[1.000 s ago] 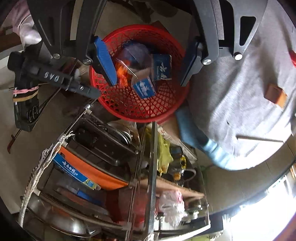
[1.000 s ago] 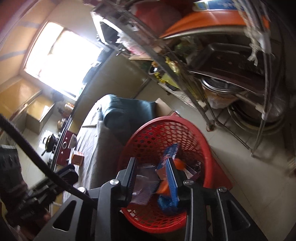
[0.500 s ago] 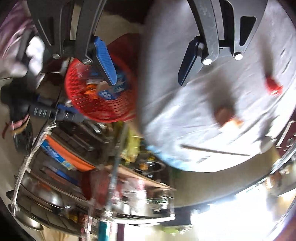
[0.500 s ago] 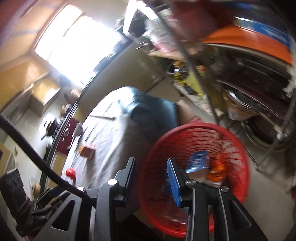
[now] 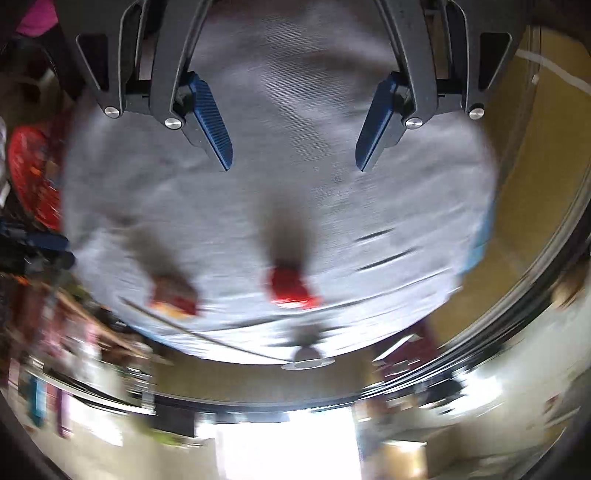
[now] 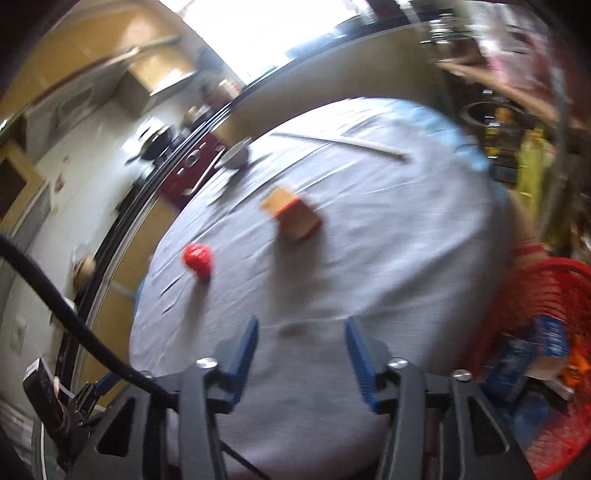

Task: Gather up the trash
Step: 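Return both open tools toward the red bag and red-and-white box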

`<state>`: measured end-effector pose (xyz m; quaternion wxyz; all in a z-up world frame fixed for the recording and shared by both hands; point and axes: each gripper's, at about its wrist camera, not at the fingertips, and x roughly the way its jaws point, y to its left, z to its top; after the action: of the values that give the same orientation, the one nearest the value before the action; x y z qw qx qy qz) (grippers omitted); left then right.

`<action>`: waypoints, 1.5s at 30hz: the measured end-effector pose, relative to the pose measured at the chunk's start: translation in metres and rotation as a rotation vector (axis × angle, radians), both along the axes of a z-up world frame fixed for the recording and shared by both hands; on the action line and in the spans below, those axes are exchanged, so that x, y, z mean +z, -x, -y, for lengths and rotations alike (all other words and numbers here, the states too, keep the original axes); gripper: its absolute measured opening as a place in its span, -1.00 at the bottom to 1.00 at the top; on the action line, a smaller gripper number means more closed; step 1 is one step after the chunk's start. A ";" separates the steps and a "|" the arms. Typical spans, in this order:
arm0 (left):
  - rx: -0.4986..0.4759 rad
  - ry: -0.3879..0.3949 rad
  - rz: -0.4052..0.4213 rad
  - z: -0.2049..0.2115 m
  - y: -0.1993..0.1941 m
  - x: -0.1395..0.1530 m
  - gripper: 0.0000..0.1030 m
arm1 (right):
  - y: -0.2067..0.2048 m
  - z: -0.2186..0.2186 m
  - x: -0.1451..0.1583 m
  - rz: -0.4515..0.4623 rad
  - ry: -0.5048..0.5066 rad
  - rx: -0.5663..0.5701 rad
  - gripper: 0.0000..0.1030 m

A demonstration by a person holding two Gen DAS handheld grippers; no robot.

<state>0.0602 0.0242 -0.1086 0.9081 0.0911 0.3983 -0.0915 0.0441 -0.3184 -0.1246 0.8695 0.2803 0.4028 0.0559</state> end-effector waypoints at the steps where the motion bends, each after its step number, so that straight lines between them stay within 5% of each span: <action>1: 0.050 0.007 0.005 -0.010 -0.001 0.000 0.36 | -0.008 -0.016 0.000 -0.001 0.010 0.047 0.09; 4: 0.131 0.057 0.005 -0.018 0.002 -0.002 0.36 | -0.025 -0.058 0.003 0.009 0.070 0.128 0.09; 8: 0.107 0.122 0.000 -0.014 0.009 -0.005 0.36 | -0.036 -0.089 0.008 0.024 0.121 0.174 0.09; 22: -0.036 0.070 0.025 0.004 0.005 -0.014 0.37 | -0.064 -0.126 -0.007 -0.044 0.191 0.197 0.09; 35: 0.025 0.103 -0.003 0.001 -0.065 -0.001 0.40 | -0.099 -0.060 0.020 0.038 0.236 0.058 0.14; 45: 0.108 0.253 -0.198 0.026 -0.188 -0.006 0.40 | -0.152 0.002 0.011 0.062 0.140 0.016 0.23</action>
<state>0.2487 -0.0014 -0.1146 0.8723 -0.0550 0.4754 -0.1004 0.1965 -0.3204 -0.1139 0.8986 0.2136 0.3808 0.0430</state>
